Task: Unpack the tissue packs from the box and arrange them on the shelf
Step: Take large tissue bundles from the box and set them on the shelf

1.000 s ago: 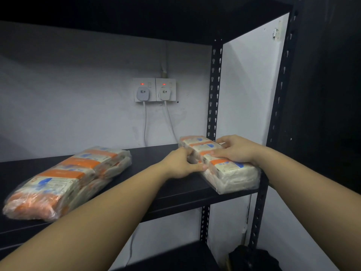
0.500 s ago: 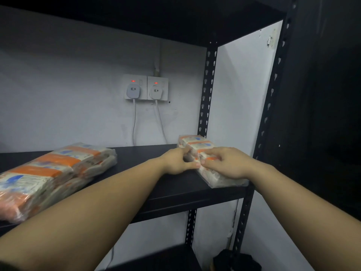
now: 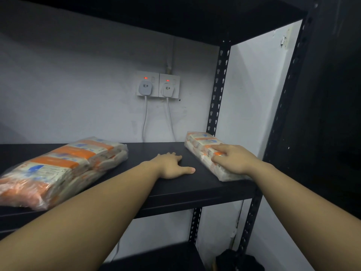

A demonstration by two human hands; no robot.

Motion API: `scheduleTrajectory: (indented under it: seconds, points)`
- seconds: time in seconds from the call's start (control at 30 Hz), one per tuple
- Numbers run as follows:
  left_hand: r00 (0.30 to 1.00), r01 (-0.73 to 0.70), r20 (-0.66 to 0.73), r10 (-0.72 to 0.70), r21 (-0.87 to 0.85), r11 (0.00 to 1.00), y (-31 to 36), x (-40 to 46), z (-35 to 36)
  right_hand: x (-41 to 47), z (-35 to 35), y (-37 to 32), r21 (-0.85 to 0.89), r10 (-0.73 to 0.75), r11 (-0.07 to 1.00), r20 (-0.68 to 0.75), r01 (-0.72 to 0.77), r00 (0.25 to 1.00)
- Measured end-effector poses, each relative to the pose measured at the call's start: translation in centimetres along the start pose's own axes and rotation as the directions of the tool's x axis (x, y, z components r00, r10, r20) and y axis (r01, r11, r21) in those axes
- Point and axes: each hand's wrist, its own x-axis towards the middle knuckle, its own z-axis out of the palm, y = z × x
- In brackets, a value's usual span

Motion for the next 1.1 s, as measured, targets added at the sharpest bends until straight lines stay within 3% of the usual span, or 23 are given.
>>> scheduleTrajectory:
  seconds: [0.2,0.37,0.53,0.63,0.87,1.0,1.1]
  points:
    - [1.0,0.008,0.019,-0.008,-0.007,1.0,0.0,-1.0,-0.7,-0.1,-0.1,-0.4,-0.004,0.014,1.0,-0.005,-0.014,1.0]
    - [0.994,0.064,-0.101,-0.05,0.135,0.989,-1.1,-5.8,-3.1,-0.9,0.0,-3.3,-0.01,-0.151,0.989,-0.083,0.15,0.985]
    - [0.95,0.258,-0.252,-0.183,0.311,0.914,-5.7,-14.0,-6.8,-1.9,2.5,-8.4,0.104,-0.252,0.962,-0.039,0.254,0.967]
    - [0.915,0.362,-0.289,-0.28,0.289,0.886,-9.1,-18.8,-6.9,-2.7,5.0,-11.3,0.174,-0.306,0.938,0.011,0.3,0.952]
    - [0.946,0.271,-0.228,-0.229,0.173,0.947,-16.3,-23.0,-8.0,-3.9,8.7,-14.7,0.142,-0.316,0.941,0.049,0.307,0.947]
    - [0.954,0.267,-0.196,-0.225,0.218,0.939,-19.5,-23.4,-9.2,-3.9,8.9,-14.8,0.132,-0.308,0.945,0.053,0.299,0.95]
    - [0.95,0.229,-0.274,-0.147,0.293,0.929,-19.0,-23.4,-9.0,-4.3,9.1,-14.9,0.125,-0.309,0.945,0.026,0.304,0.951]
